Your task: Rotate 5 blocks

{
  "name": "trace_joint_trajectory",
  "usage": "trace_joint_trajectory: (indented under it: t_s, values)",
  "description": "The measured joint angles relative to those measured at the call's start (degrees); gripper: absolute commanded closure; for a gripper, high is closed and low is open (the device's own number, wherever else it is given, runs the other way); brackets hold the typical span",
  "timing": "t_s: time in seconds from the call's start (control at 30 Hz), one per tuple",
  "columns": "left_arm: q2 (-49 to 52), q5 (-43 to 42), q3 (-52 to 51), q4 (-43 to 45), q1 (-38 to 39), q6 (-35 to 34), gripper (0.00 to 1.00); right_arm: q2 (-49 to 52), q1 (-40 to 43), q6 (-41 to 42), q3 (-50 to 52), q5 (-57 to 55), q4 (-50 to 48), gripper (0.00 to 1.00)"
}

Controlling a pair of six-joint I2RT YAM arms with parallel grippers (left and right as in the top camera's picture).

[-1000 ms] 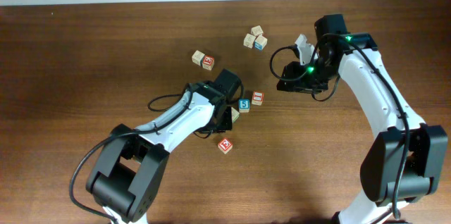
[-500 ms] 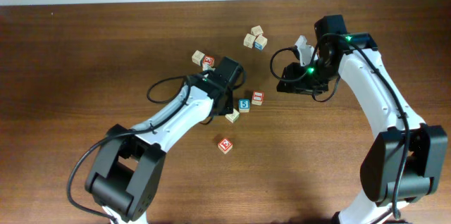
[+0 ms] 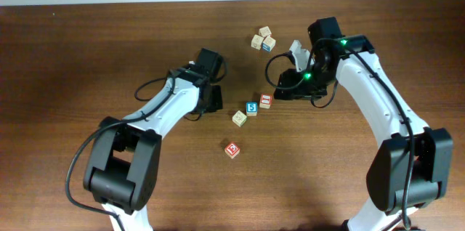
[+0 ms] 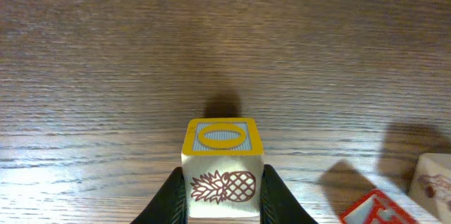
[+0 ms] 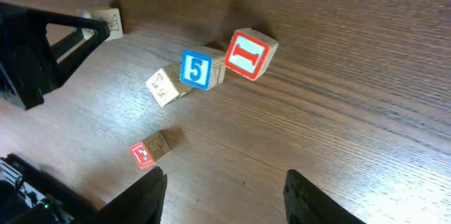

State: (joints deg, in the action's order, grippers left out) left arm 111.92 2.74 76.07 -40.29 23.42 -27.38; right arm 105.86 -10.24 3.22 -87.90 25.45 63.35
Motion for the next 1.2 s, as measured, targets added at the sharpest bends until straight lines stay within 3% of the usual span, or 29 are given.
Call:
trace_joint_trajectory:
  t_s: [0.3, 0.6, 0.7, 0.83, 0.97, 1.2]
  values:
    - [0.2, -0.8, 1.4, -2.1, -0.3, 4.3, 0.44, 0.0, -3.1, 0.2, 0.0, 0.0, 0.0, 0.48]
    - [0.3, 0.7, 9.1, -11.6, -0.4, 4.5, 0.42, 0.0, -3.7, 2.1, 0.0, 0.0, -0.4, 0.58]
    - [0.3, 1.3, 14.4, -15.0, -1.2, 4.5, 0.41, 0.0, -4.7, 5.8, 0.0, -0.5, -1.6, 0.54]
    - [0.3, 3.4, 18.2, -15.2, -4.8, 4.7, 0.29, 0.3, -9.7, 16.3, 0.0, -6.0, -4.6, 0.49]
    - [0.3, 4.9, 18.3, -15.5, -8.6, 4.7, 0.27, 2.7, -15.4, 23.9, 0.0, -9.1, -6.7, 0.69]
    - [0.3, 5.7, 18.3, -16.1, -10.6, 4.7, 0.24, 9.7, -18.9, 30.0, 0.0, -10.0, -6.5, 0.70]
